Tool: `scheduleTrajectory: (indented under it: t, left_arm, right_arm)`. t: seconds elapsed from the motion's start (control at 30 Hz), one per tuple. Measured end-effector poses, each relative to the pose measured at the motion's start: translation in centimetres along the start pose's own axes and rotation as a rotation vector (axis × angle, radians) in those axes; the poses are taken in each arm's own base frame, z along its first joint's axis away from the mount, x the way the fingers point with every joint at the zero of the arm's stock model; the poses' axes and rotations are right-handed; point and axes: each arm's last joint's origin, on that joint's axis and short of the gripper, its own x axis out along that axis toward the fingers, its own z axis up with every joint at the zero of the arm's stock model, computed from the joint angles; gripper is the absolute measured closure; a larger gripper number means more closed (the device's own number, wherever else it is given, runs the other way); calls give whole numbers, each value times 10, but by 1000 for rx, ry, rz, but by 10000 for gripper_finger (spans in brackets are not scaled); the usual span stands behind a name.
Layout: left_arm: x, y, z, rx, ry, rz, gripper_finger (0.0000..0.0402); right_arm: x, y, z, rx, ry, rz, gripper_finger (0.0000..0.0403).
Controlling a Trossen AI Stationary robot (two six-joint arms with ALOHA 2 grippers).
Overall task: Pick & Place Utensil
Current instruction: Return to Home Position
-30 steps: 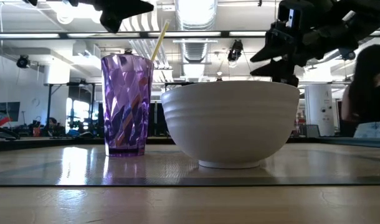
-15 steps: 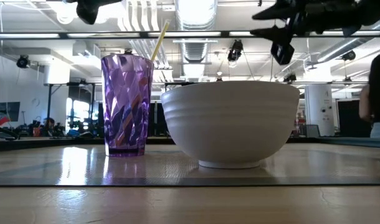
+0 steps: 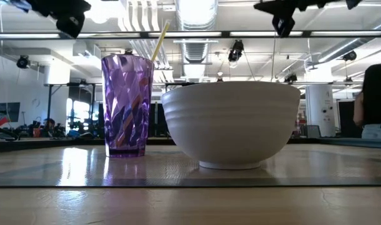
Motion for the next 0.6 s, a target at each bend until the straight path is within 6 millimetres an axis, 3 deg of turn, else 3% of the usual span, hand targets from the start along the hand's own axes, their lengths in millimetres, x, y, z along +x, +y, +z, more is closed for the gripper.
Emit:
scheduleTrajectory:
  t: [0.3, 0.6]
  left_arm:
    - [-2, 1, -47, 24, -89, -37, 400]
    - [2, 2, -85, 21, -199, -63, 401]
  right_arm:
    - [-15, 19, 36, -93, -56, 20, 286]
    - [-39, 30, 47, -126, -32, 9, 305]
